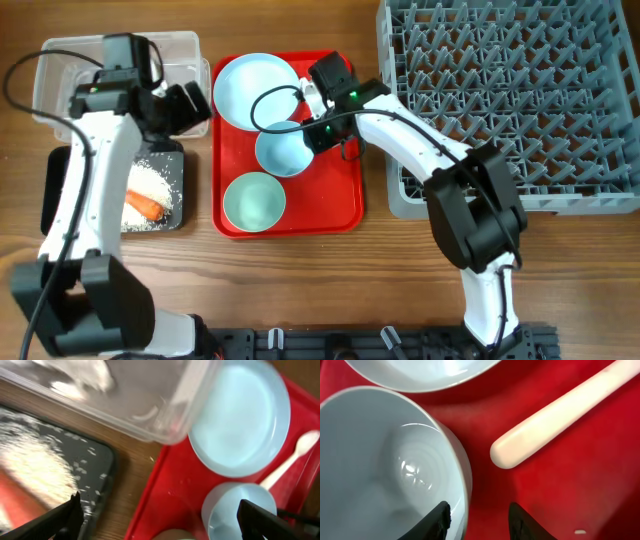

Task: Sort waste into correct bins and load items into the dishwasher rack
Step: 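Lift the blue bowl and carry it right into the dish rack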

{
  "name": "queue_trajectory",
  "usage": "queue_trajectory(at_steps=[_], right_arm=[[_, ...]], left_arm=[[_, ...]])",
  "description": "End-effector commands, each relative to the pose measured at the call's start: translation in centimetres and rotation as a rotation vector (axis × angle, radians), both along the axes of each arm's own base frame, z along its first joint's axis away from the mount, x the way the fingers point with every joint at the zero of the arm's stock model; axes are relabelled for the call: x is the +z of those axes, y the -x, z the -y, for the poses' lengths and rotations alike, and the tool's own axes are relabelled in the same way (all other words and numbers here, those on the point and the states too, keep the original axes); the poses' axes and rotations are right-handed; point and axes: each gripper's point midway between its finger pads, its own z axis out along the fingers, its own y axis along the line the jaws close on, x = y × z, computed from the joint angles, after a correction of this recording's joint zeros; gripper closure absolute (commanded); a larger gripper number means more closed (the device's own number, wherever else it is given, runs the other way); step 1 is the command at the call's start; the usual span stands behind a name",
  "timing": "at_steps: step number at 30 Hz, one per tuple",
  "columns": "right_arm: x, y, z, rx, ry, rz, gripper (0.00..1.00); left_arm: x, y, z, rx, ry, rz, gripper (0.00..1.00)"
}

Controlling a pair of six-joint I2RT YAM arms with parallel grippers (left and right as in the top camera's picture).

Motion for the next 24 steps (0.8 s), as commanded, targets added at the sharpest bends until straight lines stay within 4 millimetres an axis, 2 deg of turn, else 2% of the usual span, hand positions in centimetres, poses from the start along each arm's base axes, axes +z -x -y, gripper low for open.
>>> queue_trajectory(at_steps=[1,3,6,7,12,14,16,19,20,22,24], right_arm=[[-1.5,0.7,-0.2,0.037,-0.001,-0.035,0.60],[-1.7,0.8,-0.2,0.037,0.000,-0.037,0.65],[-2.0,0.8,-0.2,0.037,0.003,-0.040,0.88],[-2.0,0.8,-0.2,0.036,0.003,-0.041,0.93],[-2.1,0.6,0.2,0.024,0.023,-0.037,0.96],[-0.7,0.6,0.0,0.025,-0.006,-0.038,0.96],[2.2,0.3,-0.2,0.016,-0.050,-0.022,0.96],[9.8,-0.6,0.7,-0.022,-0.102,0.104,0.96],[12.7,-1.2,1.9,-0.064,-0.102,0.175,0.96],[17.1,-2.4,5.0,-0.191,-0.069,0.300,0.96],[21.8,-3.5,10.8,-0.414,0.051,0.470,0.96]], left_arm=[[6.5,0.5,-4.9,0.130,-0.154,0.154,0.00],[8.8,2.0,-7.8,0.220,-0.250,0.195,0.00],[11.3,4.0,-10.8,0.326,-0.351,0.233,0.00],[11.9,4.8,-11.8,0.359,-0.380,0.238,0.00],[12.5,5.8,-13.1,0.405,-0.401,0.242,0.00],[12.5,5.8,-13.1,0.404,-0.400,0.242,0.00],[12.5,5.8,-13.1,0.404,-0.400,0.242,0.00],[12.5,5.8,-13.1,0.404,-0.400,0.242,0.00],[12.5,5.8,-13.1,0.404,-0.400,0.242,0.00],[12.5,5.8,-13.1,0.404,-0.400,0.242,0.00],[12.5,5.8,-13.1,0.405,-0.401,0.242,0.00]])
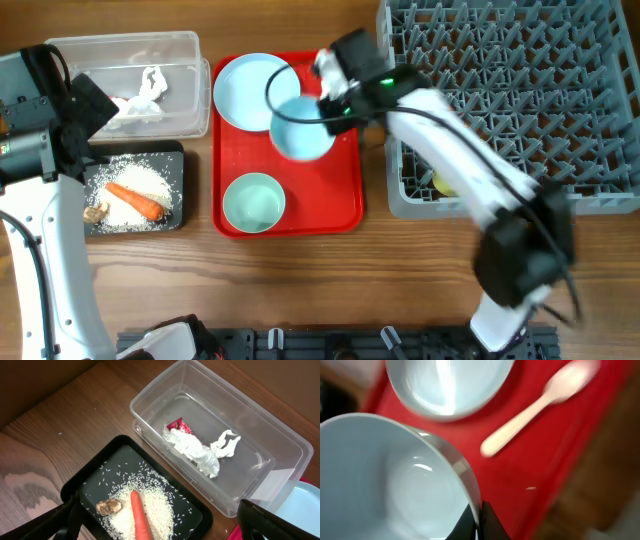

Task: Sort waste into correct bins and load items into the dishwasher rack
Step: 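Lift the blue bowl and carry it right into the dish rack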

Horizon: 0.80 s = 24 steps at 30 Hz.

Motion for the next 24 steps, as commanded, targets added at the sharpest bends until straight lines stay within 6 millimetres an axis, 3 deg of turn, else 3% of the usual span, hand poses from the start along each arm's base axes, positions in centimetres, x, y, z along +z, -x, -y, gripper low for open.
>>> queue_trajectory(at_steps=[1,3,5,8,12,15,18,24], right_arm=[[11.3,-2.8,10.1,-0.446,0.168,0.354,0.96],[14.6,-3.3,16.0,-0.696,0.373,0.532,0.96],[17.0,-3.9,19.3,-0.868,0.520,0.668,0.96],[17.7,-6.5,20.1,-0.889,0.598,0.753,0.96],[17.0,-12.0,21.2,-0.851,0.736,0.857,0.96],[14.9,-15.2,22.2,-0.792,0.887,0.886,0.96],[10.9,-18.0,21.8,-0.635,1.102,0.867,0.96],[1.7,-20.0,21.1,-0.362,1.326,0.710,0.96]], left_arm=[[1.0,0.2,-0.5,0.018,-0.022,0.019,0.00],[1.0,0.2,-0.5,0.018,-0.022,0.019,0.00],[1.0,0.2,-0.5,0.018,-0.022,0.019,0.00],[1.0,0.2,-0.5,0.018,-0.022,0.019,0.00],[1.0,0.2,-0.5,0.018,-0.022,0.019,0.00],[1.0,0.2,-0.5,0.018,-0.022,0.019,0.00],[1.0,0.2,-0.5,0.018,-0.022,0.019,0.00],[1.0,0.2,-0.5,0.018,-0.022,0.019,0.00]])
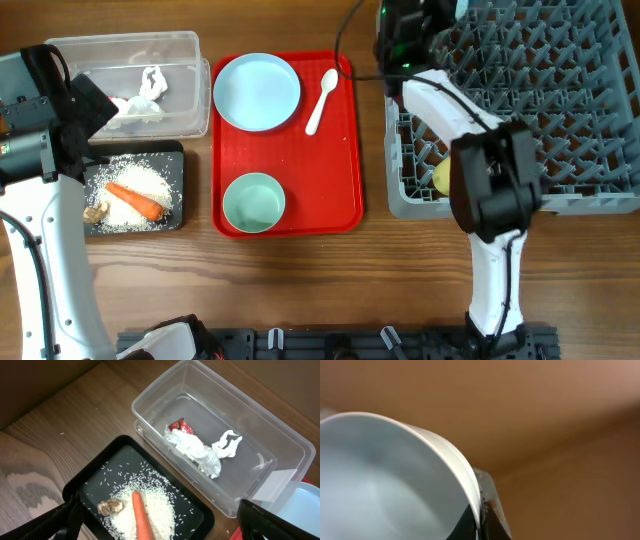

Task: Sort waste into correct bins and load items into the dishwasher rack
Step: 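Lift the blue bowl and carry it right into the dish rack, then move the right gripper back and grasp the green bowl's rim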

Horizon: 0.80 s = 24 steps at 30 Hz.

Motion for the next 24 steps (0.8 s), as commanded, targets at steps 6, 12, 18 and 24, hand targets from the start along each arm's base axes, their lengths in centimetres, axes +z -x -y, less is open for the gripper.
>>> queue_trajectory(at_steps=[6,12,18,24], right_arm=[[-4.6,-0.5,-0.3,0.005,0.127,-0.152,0.96],[-4.3,0.7,-2.0,-0.029,0.147,-0.151,0.37],[-2.5,1.2,-7.7,0.067,0.138,-0.063,0.11],[4.7,2.5,-9.8,0.080,0.107,0.217,0.06]], left_arm=[[1.0,0.1,-0.4,0.013,-0.017,0.021,0.00],[1.0,0.1,-0.4,0.013,-0.017,0.021,0.00],[1.0,0.1,-0.4,0.013,-0.017,0.021,0.00],[1.0,0.1,-0.4,0.013,-0.017,0.021,0.00]])
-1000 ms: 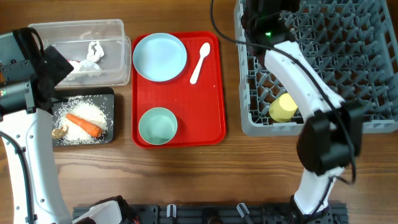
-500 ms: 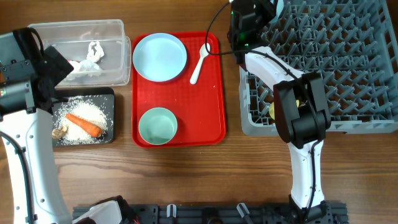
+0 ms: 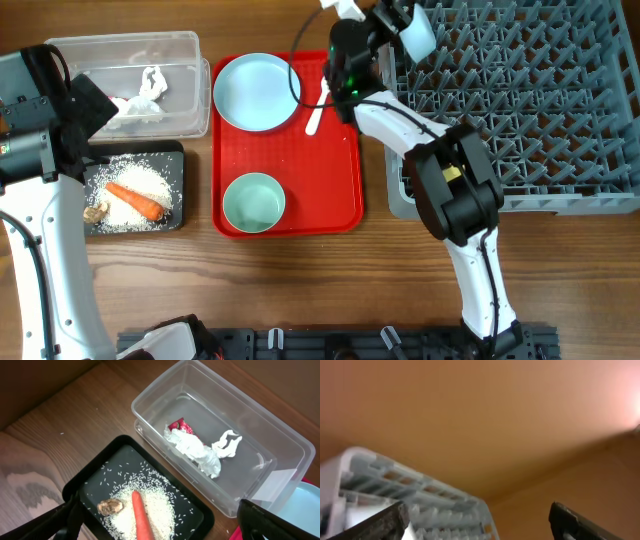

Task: Sort waste into correct bins and load items into the dishwasher rack
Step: 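Move the right gripper back and grasp the green bowl's rim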

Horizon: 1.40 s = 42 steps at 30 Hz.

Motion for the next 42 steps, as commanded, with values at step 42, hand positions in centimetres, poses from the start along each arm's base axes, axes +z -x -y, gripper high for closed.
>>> queue_trajectory(at_steps=[42], right_arm=[[-20.6,30.0,-20.4,-0.021,-1.620,-1.201,0.38]], left_arm=[[1.0,0.1,-0.4,0.014,-0.017,0.021,0.00]])
